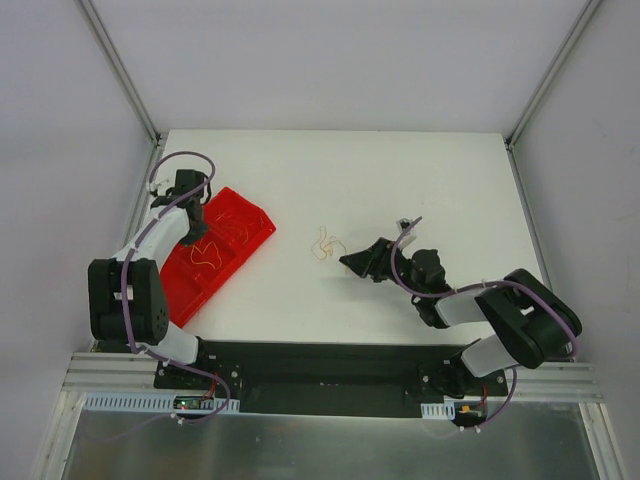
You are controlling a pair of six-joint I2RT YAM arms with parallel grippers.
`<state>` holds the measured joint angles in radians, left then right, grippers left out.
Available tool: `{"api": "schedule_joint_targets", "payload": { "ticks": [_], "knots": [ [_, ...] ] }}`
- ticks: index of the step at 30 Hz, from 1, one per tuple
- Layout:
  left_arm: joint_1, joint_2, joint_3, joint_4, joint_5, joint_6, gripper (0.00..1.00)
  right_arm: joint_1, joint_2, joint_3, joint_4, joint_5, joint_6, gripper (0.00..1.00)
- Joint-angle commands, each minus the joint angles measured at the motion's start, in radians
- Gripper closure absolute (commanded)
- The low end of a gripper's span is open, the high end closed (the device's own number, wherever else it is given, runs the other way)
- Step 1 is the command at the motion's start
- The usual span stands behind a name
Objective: Untangle the cables
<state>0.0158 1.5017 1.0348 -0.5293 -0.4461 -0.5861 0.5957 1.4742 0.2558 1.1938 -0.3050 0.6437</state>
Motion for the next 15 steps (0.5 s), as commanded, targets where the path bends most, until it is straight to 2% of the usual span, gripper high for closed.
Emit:
{"api": "schedule_joint_targets", "payload": {
  "ticks": [1, 4, 9, 10, 11, 12, 13, 14, 15],
  "knots": [
    [-0.002, 0.022, -0.015, 0.023, 0.049, -0.032, 1.00, -0.005, 0.014, 0.019, 0.108, -0.023, 0.013, 0.26],
    [-0.004, 0.029, -0.016, 0.022, 0.079, -0.058, 1.00, -0.007, 0.014, 0.016, 0.116, -0.023, 0.016, 0.26],
    [-0.007, 0.040, 0.016, 0.023, 0.090, -0.008, 1.00, -0.010, 0.021, 0.017, 0.130, -0.028, 0.020, 0.26],
    [-0.011, 0.040, 0.021, 0.023, 0.086, 0.006, 0.97, -0.010, 0.024, 0.017, 0.130, -0.029, 0.020, 0.26],
    [-0.013, 0.038, 0.028, 0.019, 0.075, 0.014, 0.90, -0.008, 0.026, 0.019, 0.130, -0.031, 0.019, 0.26],
    [-0.013, 0.029, 0.034, 0.006, 0.064, 0.014, 0.78, -0.010, 0.028, 0.019, 0.130, -0.031, 0.020, 0.26],
    [-0.013, 0.013, 0.033, -0.004, 0.049, 0.008, 0.62, -0.010, 0.028, 0.020, 0.130, -0.031, 0.020, 0.26],
    [-0.013, -0.015, 0.025, -0.014, 0.034, -0.004, 0.41, -0.010, 0.028, 0.020, 0.130, -0.031, 0.022, 0.26],
    [-0.040, -0.046, 0.013, -0.020, 0.026, -0.018, 0.27, -0.010, 0.025, 0.022, 0.127, -0.031, 0.020, 0.26]
  ]
}}
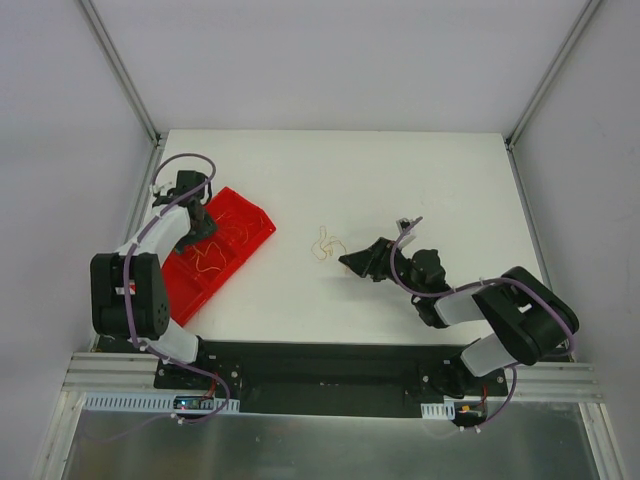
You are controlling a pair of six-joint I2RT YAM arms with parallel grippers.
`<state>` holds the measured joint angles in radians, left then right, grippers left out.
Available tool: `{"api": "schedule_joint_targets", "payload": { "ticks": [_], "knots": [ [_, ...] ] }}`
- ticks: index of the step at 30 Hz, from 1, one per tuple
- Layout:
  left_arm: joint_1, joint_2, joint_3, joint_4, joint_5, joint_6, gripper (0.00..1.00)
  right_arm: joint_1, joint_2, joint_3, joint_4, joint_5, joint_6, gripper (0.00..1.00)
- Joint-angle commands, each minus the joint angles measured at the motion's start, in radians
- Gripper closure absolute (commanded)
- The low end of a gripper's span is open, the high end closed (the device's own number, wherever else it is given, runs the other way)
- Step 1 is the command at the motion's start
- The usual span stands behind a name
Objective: Untangle the cables
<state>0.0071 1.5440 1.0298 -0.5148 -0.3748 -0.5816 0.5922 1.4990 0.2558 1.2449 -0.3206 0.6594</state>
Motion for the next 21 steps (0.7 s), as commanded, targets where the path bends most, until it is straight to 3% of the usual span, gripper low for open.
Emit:
{"api": "schedule_joint_targets", "payload": {
  "ticks": [1, 4, 5, 11, 15, 21],
  "knots": [
    [-0.035, -0.126, 0.003, -0.036, -0.046, -0.032, 0.17, -0.006, 0.000, 0.020, 0.071, -0.014, 0.003, 0.26],
    [-0.050, -0.237, -0.030, -0.042, 0.003, -0.052, 0.02, -0.006, -0.009, 0.022, 0.045, -0.009, 0.000, 0.26],
    [-0.062, -0.267, -0.033, -0.047, 0.022, -0.055, 0.01, -0.005, -0.010, 0.026, 0.030, -0.008, -0.003, 0.26],
    [-0.223, -0.358, 0.047, -0.041, 0.089, -0.009, 0.02, -0.005, -0.011, 0.089, -0.129, 0.011, -0.001, 0.26],
    [-0.332, -0.274, 0.142, -0.002, 0.255, 0.032, 0.06, -0.003, -0.019, 0.154, -0.301, 0.040, -0.004, 0.26],
    [-0.466, -0.153, 0.211, 0.054, 0.297, 0.130, 0.12, 0.043, 0.062, 0.397, -0.707, 0.069, -0.073, 0.29]
  ]
}}
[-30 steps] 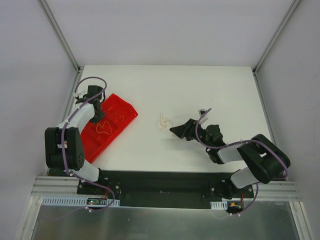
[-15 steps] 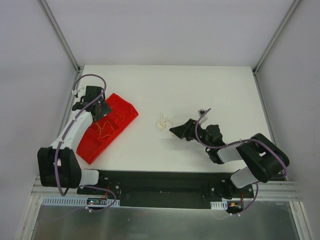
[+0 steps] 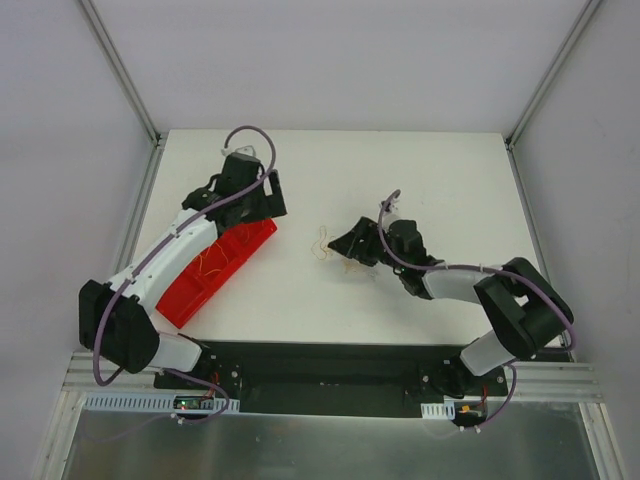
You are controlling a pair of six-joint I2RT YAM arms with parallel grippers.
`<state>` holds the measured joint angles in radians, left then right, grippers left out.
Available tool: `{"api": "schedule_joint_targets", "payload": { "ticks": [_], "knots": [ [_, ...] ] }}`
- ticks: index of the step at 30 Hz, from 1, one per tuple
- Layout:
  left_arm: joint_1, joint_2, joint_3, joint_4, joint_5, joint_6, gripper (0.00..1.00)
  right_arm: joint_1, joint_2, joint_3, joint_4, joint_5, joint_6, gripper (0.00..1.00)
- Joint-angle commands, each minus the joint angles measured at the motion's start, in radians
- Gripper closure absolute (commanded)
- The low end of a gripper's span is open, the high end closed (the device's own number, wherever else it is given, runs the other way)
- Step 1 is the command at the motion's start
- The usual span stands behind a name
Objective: Untangle the cables
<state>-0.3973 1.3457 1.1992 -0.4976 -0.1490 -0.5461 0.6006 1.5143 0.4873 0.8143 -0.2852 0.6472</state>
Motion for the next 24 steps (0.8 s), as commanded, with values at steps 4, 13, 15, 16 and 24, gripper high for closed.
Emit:
{"api": "schedule_joint_targets", "payload": {
  "ticks": [4, 13, 15, 16, 24],
  "knots": [
    [-0.072, -0.006, -0.042, 0.096, 0.063, 0.166, 0.12, 0.090, 0.127, 0.409, -0.654, 0.092, -0.173, 0.29],
    [-0.080, -0.230, -0.121, 0.148, -0.038, 0.184, 0.11, 0.136, 0.363, 0.885, -1.268, 0.211, -0.406, 0.20],
    [-0.080, -0.275, -0.136, 0.163, -0.070, 0.187, 0.11, 0.149, 0.400, 0.965, -1.369, 0.263, -0.448, 0.17],
    [-0.080, -0.290, -0.144, 0.166, -0.078, 0.189, 0.11, 0.151, 0.411, 0.988, -1.406, 0.279, -0.457, 0.16],
    [-0.080, -0.319, -0.148, 0.169, -0.067, 0.187, 0.11, 0.183, 0.512, 1.112, -1.484, 0.297, -0.478, 0.09]
  ]
}}
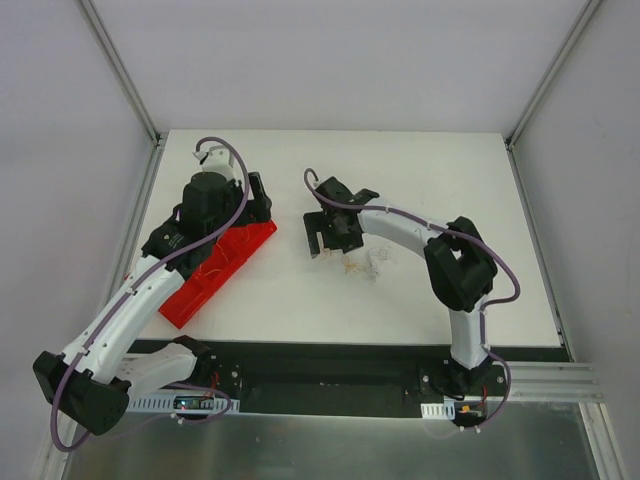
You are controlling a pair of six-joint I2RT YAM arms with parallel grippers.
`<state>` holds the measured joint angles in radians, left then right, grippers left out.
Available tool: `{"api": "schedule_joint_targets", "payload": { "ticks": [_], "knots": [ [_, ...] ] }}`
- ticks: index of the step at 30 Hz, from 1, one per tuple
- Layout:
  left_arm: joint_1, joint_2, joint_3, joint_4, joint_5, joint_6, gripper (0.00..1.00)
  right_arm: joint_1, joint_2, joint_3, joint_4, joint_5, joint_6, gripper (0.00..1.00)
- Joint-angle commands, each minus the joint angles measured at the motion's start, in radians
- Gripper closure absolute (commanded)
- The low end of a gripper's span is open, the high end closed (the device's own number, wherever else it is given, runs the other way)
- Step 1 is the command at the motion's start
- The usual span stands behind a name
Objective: Untangle the cables
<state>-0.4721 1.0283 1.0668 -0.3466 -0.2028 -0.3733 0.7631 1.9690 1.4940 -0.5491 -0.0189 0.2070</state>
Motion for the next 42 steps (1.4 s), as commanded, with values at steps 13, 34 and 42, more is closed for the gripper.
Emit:
{"api": "schedule_joint_targets", "payload": {
  "ticks": [13, 34, 42],
  "knots": [
    [-0.005, -0.001, -0.031, 0.027, -0.012, -0.016, 0.12, 0.042, 0.291, 0.445, -0.342, 0.135, 0.045, 0.32],
    [0.082, 0.010, -0.093, 0.158, 0.382, 0.048, 0.02, -0.122, -0.654, -0.091, -0.028, -0.070, -0.026, 1.00],
    [0.128, 0.064, -0.146, 0.339, 0.693, 0.007, 0.04, -0.146, -0.815, 0.046, 0.015, -0.184, -0.063, 1.00]
  ]
}}
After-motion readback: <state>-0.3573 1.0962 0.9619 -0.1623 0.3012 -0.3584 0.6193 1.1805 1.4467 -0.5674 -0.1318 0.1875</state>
